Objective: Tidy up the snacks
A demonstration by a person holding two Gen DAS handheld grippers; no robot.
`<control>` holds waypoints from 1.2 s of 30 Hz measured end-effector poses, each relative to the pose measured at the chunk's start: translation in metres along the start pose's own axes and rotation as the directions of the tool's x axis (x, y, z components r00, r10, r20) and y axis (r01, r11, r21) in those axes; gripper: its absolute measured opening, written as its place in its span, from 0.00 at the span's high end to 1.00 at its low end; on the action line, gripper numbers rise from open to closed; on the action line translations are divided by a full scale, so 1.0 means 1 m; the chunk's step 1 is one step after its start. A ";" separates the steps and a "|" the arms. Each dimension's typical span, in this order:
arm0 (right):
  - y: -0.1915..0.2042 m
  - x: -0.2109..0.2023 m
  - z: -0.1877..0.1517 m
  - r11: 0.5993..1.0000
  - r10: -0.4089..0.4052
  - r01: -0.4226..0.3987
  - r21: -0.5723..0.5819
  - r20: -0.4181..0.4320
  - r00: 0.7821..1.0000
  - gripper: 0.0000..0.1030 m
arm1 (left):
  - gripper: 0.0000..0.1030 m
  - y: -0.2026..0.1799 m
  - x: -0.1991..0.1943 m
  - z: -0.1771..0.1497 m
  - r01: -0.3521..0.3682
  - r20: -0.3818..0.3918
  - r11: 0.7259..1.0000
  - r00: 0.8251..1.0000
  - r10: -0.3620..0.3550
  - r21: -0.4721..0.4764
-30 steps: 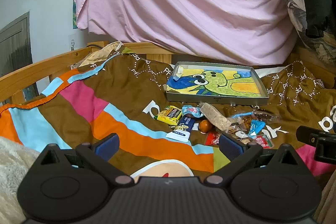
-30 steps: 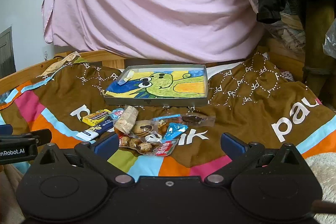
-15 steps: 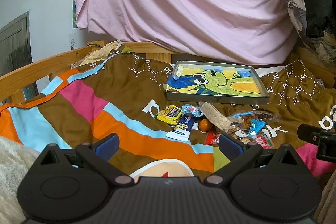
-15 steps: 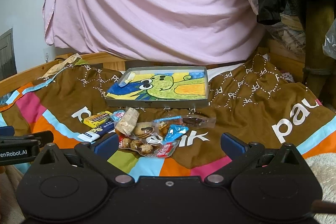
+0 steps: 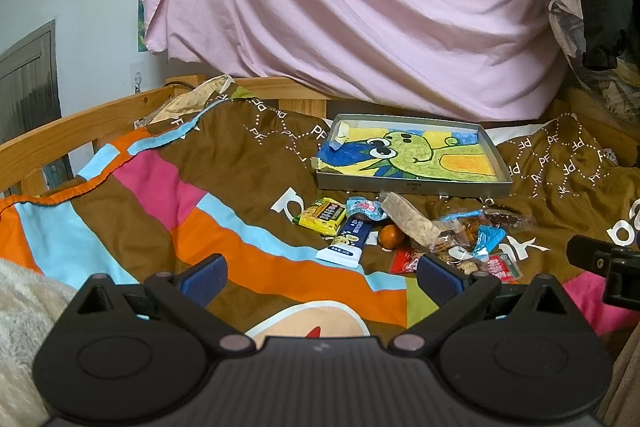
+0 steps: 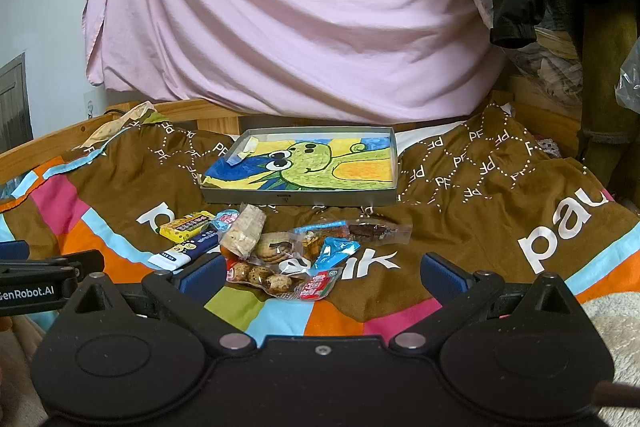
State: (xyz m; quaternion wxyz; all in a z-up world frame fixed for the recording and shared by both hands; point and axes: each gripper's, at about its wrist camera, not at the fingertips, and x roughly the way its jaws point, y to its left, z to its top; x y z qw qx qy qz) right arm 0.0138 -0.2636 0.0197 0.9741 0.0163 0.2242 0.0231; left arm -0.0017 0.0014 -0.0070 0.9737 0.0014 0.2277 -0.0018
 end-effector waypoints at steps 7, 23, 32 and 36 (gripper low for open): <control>0.000 0.000 0.000 1.000 0.000 0.000 0.000 0.000 1.000 0.01 | 0.00 0.000 0.000 0.000 0.001 -0.002 1.000 1.000 -0.001 0.001; 0.005 0.007 0.001 1.000 0.017 -0.017 -0.007 -0.056 0.998 0.01 | 0.00 0.003 0.009 0.004 0.017 -0.072 1.000 0.997 -0.018 -0.023; 0.005 0.027 0.013 0.999 0.042 -0.044 -0.005 -0.152 0.988 0.01 | 0.00 0.009 0.027 0.025 0.038 -0.154 0.996 0.987 -0.050 -0.080; 0.003 0.038 0.018 0.999 0.054 -0.054 0.008 -0.178 0.983 0.01 | 0.00 0.011 0.039 0.032 0.038 -0.193 0.994 0.980 -0.057 -0.102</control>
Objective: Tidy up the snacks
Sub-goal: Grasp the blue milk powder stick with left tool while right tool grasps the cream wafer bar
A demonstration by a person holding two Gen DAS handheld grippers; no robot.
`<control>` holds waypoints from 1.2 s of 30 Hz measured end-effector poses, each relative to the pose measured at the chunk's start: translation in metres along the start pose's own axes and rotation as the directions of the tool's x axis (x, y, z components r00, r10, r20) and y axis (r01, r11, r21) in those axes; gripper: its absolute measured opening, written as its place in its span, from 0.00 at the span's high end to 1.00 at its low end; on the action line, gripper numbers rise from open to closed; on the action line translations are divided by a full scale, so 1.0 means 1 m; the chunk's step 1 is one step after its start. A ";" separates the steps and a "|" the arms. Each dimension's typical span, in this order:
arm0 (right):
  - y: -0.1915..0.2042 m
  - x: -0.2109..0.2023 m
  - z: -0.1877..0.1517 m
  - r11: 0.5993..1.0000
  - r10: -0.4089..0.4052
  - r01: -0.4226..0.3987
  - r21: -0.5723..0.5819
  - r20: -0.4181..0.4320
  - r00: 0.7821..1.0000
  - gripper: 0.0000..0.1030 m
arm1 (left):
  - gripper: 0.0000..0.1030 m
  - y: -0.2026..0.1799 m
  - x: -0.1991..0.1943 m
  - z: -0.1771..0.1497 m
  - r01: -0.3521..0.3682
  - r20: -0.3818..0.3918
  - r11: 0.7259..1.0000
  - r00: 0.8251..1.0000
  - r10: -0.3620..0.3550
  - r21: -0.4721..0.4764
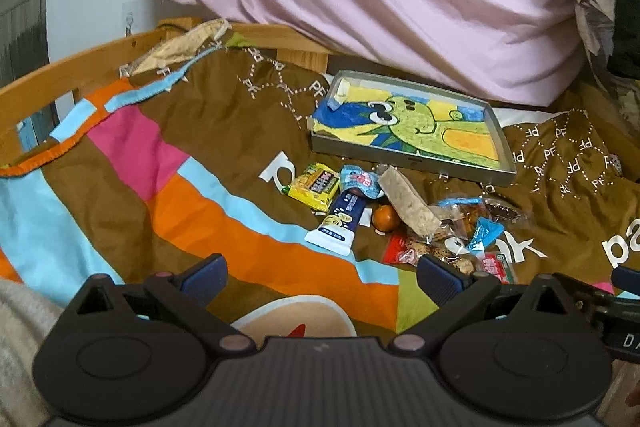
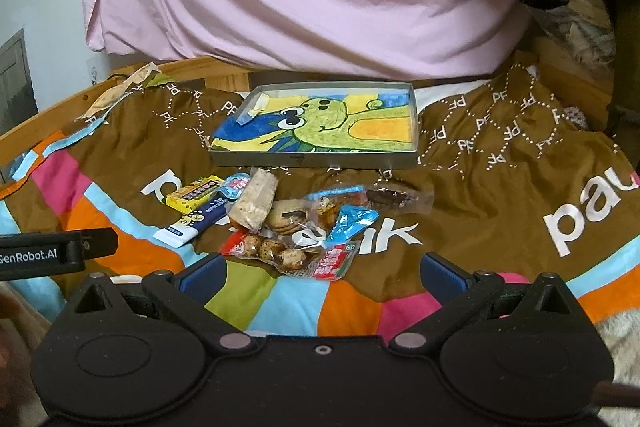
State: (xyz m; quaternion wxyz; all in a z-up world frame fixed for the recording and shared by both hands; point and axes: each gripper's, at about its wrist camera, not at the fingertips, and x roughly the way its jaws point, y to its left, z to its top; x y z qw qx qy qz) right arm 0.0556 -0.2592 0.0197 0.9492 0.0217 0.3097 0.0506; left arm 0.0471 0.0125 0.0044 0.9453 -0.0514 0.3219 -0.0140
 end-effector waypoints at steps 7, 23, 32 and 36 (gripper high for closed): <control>-0.001 0.020 0.017 0.999 0.026 -0.026 -0.035 -0.015 1.000 0.01 | 0.00 -0.005 0.023 0.022 -0.002 -0.050 0.999 0.999 0.004 0.042; -0.005 0.080 0.041 0.992 0.063 -0.071 -0.104 -0.078 0.995 0.01 | 0.00 -0.013 0.095 0.062 -0.007 -0.139 0.974 0.989 0.040 0.228; -0.002 0.112 0.050 0.988 0.121 -0.125 -0.094 -0.050 0.991 0.01 | 0.00 -0.002 0.121 0.070 -0.010 -0.166 0.982 0.985 0.042 0.188; 0.000 0.123 0.056 0.978 0.170 -0.176 -0.112 -0.062 0.983 0.01 | 0.00 0.001 0.128 0.072 -0.006 -0.182 0.984 0.983 0.039 0.178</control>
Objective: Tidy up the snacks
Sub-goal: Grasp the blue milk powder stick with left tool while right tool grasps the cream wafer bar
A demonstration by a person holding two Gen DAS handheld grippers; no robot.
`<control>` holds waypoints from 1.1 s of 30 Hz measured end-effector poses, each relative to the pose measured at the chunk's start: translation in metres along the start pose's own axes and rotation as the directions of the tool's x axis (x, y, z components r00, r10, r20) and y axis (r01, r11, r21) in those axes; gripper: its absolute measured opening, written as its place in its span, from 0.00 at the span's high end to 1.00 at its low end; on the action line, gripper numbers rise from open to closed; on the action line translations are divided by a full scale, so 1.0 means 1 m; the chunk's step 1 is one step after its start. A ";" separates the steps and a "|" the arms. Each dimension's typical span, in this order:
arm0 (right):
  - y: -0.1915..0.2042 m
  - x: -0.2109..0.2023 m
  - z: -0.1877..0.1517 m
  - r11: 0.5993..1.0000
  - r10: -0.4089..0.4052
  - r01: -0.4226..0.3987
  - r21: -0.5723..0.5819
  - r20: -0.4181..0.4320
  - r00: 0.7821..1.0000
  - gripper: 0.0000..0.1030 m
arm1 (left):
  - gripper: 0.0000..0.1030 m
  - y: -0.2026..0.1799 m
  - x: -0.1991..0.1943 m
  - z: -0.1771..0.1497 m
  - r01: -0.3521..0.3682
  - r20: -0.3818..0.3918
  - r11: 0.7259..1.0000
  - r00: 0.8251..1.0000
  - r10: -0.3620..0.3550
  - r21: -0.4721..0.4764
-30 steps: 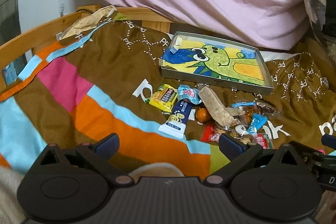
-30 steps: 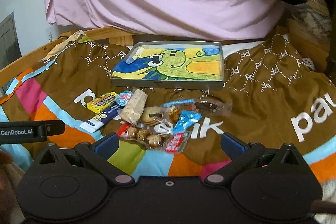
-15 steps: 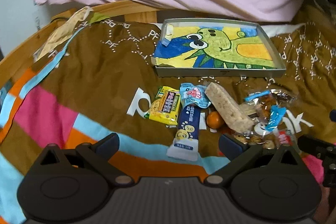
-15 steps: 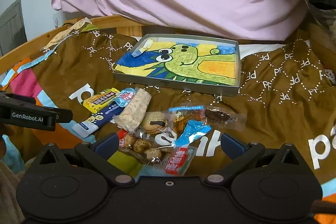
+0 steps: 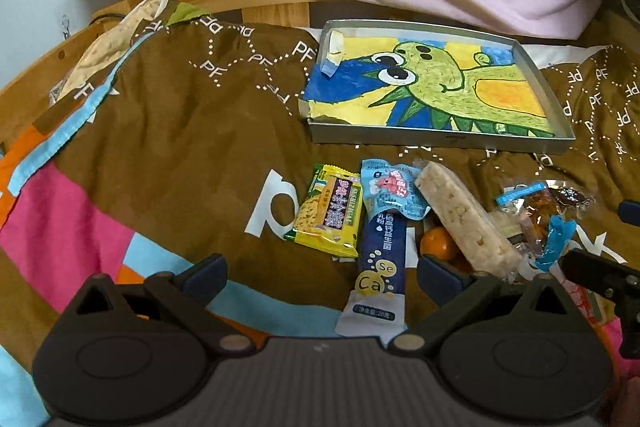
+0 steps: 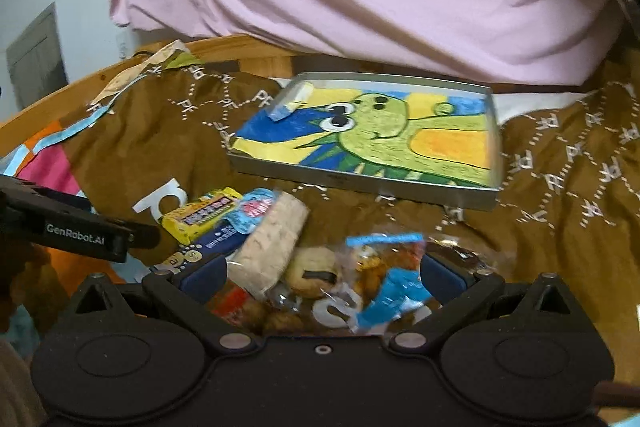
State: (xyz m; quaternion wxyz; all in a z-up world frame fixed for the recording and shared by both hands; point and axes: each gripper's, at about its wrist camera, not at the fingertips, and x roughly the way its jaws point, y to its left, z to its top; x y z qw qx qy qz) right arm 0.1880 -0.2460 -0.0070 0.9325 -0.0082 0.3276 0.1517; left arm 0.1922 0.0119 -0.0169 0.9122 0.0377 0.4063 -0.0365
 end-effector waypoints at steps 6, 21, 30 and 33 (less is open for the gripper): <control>-0.001 0.022 0.007 0.999 0.032 -0.033 -0.027 -0.015 0.999 0.01 | 0.00 0.002 0.004 0.001 -0.007 -0.004 1.000 1.000 0.007 -0.005; -0.009 0.069 0.019 0.979 0.203 -0.202 0.023 -0.070 0.977 0.18 | 0.00 -0.009 0.008 -0.012 0.040 -0.045 0.999 0.998 -0.038 0.033; 0.006 0.102 0.024 0.973 0.232 -0.229 0.038 -0.169 0.958 0.39 | 0.01 -0.026 0.027 -0.015 0.082 -0.089 0.988 0.994 -0.071 0.134; 0.001 0.105 0.022 0.972 0.234 -0.225 0.069 -0.191 0.953 0.51 | 0.03 -0.023 0.032 -0.016 0.086 -0.100 0.989 0.992 -0.074 0.121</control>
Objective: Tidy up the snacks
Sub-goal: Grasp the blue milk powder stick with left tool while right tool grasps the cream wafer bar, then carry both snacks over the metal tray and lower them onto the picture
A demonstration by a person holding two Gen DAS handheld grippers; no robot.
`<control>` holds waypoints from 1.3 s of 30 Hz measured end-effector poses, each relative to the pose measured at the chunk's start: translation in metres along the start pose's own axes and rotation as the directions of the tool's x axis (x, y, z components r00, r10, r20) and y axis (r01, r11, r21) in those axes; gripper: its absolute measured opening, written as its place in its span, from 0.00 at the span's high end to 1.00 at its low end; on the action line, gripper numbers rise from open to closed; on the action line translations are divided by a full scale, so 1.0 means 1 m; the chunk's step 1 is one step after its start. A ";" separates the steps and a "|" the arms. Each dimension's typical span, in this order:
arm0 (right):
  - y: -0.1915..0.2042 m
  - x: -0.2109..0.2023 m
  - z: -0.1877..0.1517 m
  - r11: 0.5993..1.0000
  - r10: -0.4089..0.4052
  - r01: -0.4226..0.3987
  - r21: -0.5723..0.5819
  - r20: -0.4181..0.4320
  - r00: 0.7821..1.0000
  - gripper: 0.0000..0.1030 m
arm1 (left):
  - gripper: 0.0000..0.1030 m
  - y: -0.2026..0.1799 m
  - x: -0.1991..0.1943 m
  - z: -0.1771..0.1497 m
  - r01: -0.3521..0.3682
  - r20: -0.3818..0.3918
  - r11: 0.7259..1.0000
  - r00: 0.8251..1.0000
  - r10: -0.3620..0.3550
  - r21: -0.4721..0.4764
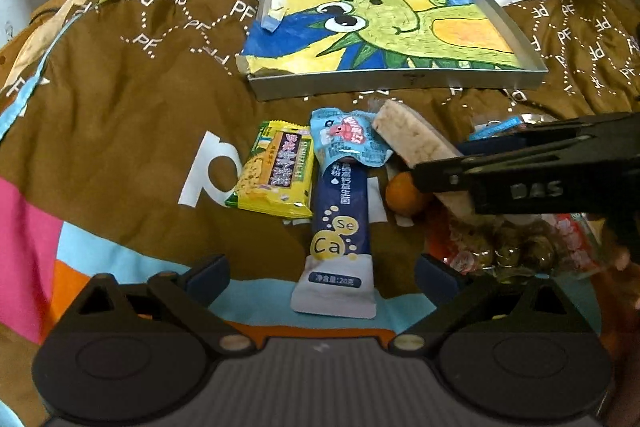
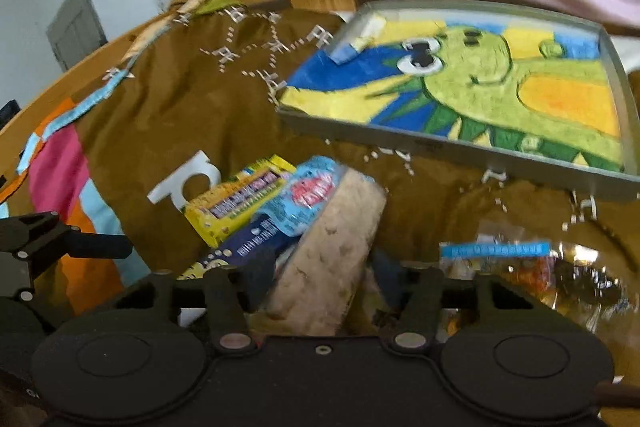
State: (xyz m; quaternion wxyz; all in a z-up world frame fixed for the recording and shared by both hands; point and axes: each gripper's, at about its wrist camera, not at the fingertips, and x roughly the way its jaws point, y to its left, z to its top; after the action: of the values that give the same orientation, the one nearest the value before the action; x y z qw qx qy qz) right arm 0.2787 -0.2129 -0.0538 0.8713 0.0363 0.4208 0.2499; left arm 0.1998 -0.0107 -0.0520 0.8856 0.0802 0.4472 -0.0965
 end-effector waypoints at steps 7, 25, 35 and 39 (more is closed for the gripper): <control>-0.001 -0.017 0.006 1.000 -0.029 0.029 -0.004 -0.011 1.000 0.54 | 0.16 0.010 0.008 0.003 0.032 -0.014 0.999 0.999 -0.033 -0.034; -0.010 -0.025 0.000 0.991 -0.123 0.121 -0.056 -0.033 0.992 0.55 | 0.59 -0.013 0.028 0.013 0.094 -0.051 0.994 0.994 -0.091 0.048; -0.008 -0.019 -0.008 0.991 -0.132 0.131 -0.034 -0.037 0.991 0.62 | 0.64 0.009 0.018 0.012 0.181 -0.096 0.968 0.975 -0.199 -0.172; 0.001 -0.023 -0.011 0.986 -0.151 0.151 -0.068 -0.007 0.988 0.63 | 0.65 0.016 0.011 0.008 0.217 -0.100 0.944 0.964 -0.248 -0.249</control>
State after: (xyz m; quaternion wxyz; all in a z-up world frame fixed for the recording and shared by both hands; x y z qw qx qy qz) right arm 0.2585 -0.2247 -0.0441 0.8859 -0.0268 0.4189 0.1975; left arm 0.2162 0.0020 -0.0549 0.8401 -0.0729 0.5187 -0.1411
